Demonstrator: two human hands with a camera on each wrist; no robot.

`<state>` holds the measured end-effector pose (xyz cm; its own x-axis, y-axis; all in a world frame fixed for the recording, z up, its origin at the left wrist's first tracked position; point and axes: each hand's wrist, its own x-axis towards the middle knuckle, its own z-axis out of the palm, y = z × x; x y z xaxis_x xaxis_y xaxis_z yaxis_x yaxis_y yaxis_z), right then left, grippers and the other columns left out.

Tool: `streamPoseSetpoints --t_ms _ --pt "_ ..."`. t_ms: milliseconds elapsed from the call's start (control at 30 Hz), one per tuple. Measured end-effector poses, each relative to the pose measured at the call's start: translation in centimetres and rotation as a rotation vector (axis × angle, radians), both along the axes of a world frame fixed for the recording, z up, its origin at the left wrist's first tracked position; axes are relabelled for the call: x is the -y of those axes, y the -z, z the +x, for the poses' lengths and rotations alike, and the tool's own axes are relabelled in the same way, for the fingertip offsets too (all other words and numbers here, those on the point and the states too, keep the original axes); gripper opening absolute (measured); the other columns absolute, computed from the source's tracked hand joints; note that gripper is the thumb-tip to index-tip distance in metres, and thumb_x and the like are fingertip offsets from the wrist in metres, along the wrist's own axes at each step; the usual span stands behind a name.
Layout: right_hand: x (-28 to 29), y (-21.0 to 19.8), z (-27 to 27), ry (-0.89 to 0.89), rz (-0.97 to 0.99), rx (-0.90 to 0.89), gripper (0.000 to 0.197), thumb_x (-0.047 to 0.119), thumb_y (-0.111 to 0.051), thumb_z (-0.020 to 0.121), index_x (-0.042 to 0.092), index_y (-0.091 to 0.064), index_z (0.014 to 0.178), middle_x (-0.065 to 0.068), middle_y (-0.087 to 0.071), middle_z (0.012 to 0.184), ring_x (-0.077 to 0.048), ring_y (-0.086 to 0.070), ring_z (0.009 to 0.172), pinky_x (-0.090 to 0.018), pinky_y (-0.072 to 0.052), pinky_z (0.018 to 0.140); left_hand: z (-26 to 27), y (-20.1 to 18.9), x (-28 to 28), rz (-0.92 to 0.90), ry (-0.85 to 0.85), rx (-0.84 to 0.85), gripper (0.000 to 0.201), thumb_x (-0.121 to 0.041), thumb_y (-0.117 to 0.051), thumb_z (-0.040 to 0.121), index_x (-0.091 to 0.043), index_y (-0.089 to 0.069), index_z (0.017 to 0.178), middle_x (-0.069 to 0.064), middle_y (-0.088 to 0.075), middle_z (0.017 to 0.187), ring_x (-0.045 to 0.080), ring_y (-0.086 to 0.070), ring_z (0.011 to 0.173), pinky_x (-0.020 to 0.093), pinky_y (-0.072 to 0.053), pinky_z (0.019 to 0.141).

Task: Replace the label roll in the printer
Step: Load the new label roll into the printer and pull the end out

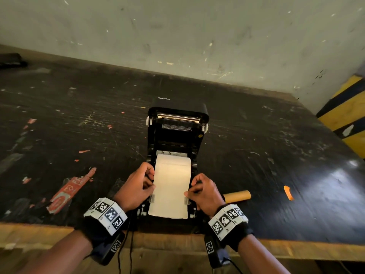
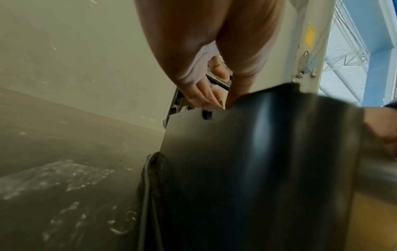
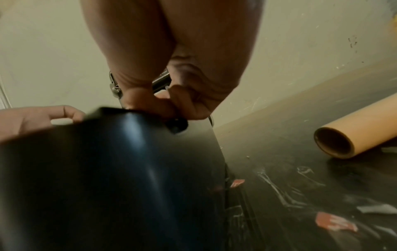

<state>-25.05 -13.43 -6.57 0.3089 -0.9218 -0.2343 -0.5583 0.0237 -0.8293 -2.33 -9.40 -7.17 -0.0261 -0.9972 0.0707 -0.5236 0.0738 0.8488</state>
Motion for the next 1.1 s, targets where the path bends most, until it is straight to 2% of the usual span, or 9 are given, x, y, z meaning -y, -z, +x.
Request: streamPoseSetpoints --t_ms 167,233,333,433,533,600,767,933,1100 --pt "-0.4 0.3 -0.4 -0.025 -0.081 0.008 0.031 0.013 -0.069 0.082 0.032 -0.046 0.092 0.001 -0.070 0.087 -0.010 -0.068 0.072 -0.022 -0.054 0.054 0.2 0.3 -0.6 -0.007 0.053 0.078 0.044 -0.001 -0.065 0.077 -0.031 -0.043 0.100 -0.003 -0.053 0.097 0.008 -0.059 0.083 0.017 -0.051 0.074" --pt "-0.6 0.4 -0.7 -0.025 -0.184 -0.043 0.030 0.016 -0.069 0.081 0.034 -0.049 0.094 0.005 -0.069 0.084 -0.006 -0.066 0.074 -0.027 -0.057 0.065 0.3 0.2 -0.9 -0.027 0.049 0.109 0.040 -0.004 -0.065 0.079 -0.028 -0.046 0.104 -0.006 -0.052 0.100 0.003 -0.057 0.087 0.011 -0.048 0.074" --pt "-1.4 0.1 -1.0 -0.065 -0.404 -0.133 0.019 0.025 -0.070 0.081 0.030 -0.058 0.095 0.010 -0.064 0.083 -0.004 -0.060 0.069 -0.024 -0.055 0.067 0.7 0.1 -1.8 -0.146 0.095 0.237 0.032 -0.013 -0.064 0.082 -0.028 -0.050 0.105 -0.013 -0.048 0.103 0.000 -0.051 0.095 0.010 -0.042 0.075" --pt "-2.6 0.2 -1.0 -0.272 -0.516 -0.152 0.024 0.043 -0.067 0.079 0.027 -0.066 0.096 0.013 -0.062 0.094 -0.001 -0.057 0.082 -0.017 -0.049 0.075 0.6 0.2 -3.0 -0.191 0.225 0.307 0.020 -0.032 -0.059 0.083 -0.031 -0.057 0.103 -0.017 -0.048 0.104 0.000 -0.047 0.099 0.014 -0.040 0.083" --pt "-3.3 0.9 -1.1 -0.490 -0.516 -0.264 0.047 0.057 -0.058 0.075 0.027 -0.065 0.110 0.008 -0.061 0.114 -0.006 -0.049 0.105 -0.023 -0.039 0.092 0.6 1.0 -3.7 -0.228 0.353 0.453 0.035 -0.053 -0.051 0.082 -0.032 -0.061 0.108 -0.015 -0.051 0.107 -0.001 -0.040 0.103 0.016 -0.035 0.087" --pt "-3.4 1.4 -1.2 -0.552 -0.536 -0.320 0.046 0.053 -0.059 0.077 0.028 -0.063 0.115 0.008 -0.058 0.122 -0.009 -0.044 0.112 -0.027 -0.034 0.096 0.6 1.6 -3.9 -0.229 0.399 0.520 0.042 -0.060 -0.047 0.081 -0.033 -0.062 0.109 -0.014 -0.053 0.110 -0.001 -0.038 0.105 0.022 -0.036 0.087" --pt "-3.3 1.7 -1.4 -0.525 -0.610 -0.258 0.023 0.033 -0.061 0.086 0.022 -0.070 0.105 0.005 -0.065 0.113 -0.012 -0.050 0.106 -0.026 -0.036 0.093 0.6 2.0 -3.8 -0.239 0.399 0.530 0.038 -0.059 -0.046 0.082 -0.033 -0.067 0.101 -0.015 -0.057 0.104 -0.001 -0.040 0.102 0.028 -0.041 0.084" --pt "-3.5 1.3 -1.4 -0.519 -0.600 -0.214 0.032 0.039 -0.050 0.086 0.021 -0.070 0.103 0.007 -0.069 0.106 -0.008 -0.052 0.101 -0.024 -0.039 0.091 0.5 1.6 -4.0 -0.267 0.398 0.464 0.034 -0.054 -0.043 0.087 -0.033 -0.068 0.094 -0.018 -0.062 0.092 0.000 -0.045 0.095 0.028 -0.036 0.079" --pt "-4.2 0.6 -1.7 -0.565 -0.543 -0.183 0.019 0.032 -0.059 0.089 0.022 -0.070 0.101 0.008 -0.070 0.096 -0.003 -0.052 0.090 -0.023 -0.045 0.084 0.3 0.6 -4.6 -0.217 0.437 0.411 0.033 -0.049 -0.046 0.087 -0.028 -0.070 0.091 -0.015 -0.062 0.085 0.000 -0.048 0.089 0.026 -0.038 0.078"
